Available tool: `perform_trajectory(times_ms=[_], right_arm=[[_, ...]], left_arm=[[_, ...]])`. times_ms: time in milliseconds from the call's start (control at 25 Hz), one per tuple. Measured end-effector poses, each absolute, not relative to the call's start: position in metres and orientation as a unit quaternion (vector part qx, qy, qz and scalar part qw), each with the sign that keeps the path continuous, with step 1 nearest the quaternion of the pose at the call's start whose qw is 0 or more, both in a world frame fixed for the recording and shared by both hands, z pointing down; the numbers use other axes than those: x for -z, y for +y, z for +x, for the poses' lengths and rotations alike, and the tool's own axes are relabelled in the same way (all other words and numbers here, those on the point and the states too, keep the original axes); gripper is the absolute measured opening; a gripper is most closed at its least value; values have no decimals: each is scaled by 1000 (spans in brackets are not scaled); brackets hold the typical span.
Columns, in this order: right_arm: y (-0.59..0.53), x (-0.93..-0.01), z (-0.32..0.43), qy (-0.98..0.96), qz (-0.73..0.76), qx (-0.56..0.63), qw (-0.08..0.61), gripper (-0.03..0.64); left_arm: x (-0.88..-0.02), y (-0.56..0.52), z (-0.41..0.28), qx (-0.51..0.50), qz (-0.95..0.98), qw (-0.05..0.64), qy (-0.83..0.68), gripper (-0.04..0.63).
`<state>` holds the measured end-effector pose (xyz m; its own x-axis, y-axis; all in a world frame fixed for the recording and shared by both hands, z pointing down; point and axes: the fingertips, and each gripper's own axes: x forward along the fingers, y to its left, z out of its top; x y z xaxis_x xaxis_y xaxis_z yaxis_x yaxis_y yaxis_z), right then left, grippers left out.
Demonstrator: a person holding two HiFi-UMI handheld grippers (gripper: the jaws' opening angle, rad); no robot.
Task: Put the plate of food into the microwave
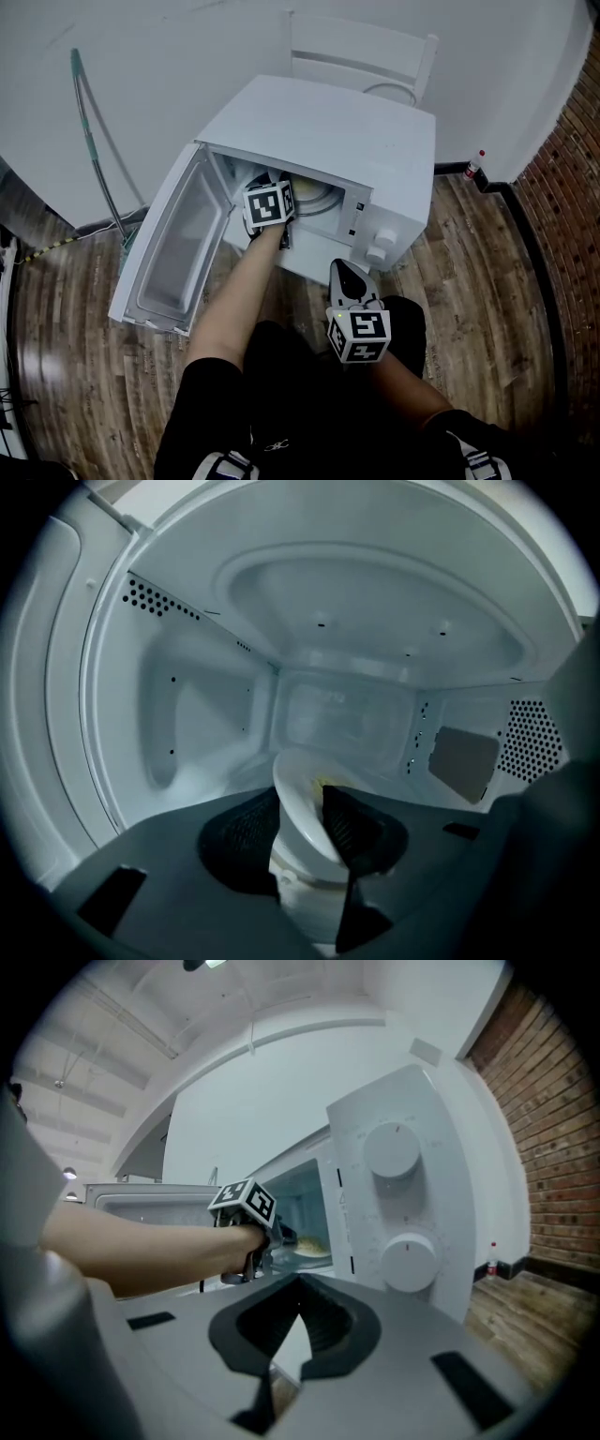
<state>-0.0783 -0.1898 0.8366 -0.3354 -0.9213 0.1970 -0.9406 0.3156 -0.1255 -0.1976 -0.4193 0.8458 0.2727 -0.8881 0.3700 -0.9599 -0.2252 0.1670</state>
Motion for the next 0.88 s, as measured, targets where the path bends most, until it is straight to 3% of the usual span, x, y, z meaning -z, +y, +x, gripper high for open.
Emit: perform_trajectory(times_ms=[200,240,280,480,520,600,640,880], right_arm=[[-190,-840,-78,-811,572,-110,47,10],[-190,-841,-79,-812,571,-111,47,10],[-190,-841,-79,-813,570,-111,47,9],[-189,-843,-83,-815,566,-113,47,11],[-189,-841,-84,-817,565,-111,46,9],[-192,-838,-88,-819,562,-108,43,9],[-194,-837,-89,-820,561,-107,41,9],[-209,-821,-105,-829,552,-90,22,10]], left_arm=[[-846,-416,-203,-79,780,167,-598,148],[-845,-416,-205,-69,782,166,-597,227],[-844,-414,-205,-61,786,160,-594,251],[-832,-405,-207,-67,793,87,-599,249],[-829,-400,-210,-64,791,77,-604,225],[-821,-388,-219,-60,784,57,-616,47],[-817,-380,-221,-61,783,47,-617,0],[-806,-306,-220,-32,807,66,-586,-2]])
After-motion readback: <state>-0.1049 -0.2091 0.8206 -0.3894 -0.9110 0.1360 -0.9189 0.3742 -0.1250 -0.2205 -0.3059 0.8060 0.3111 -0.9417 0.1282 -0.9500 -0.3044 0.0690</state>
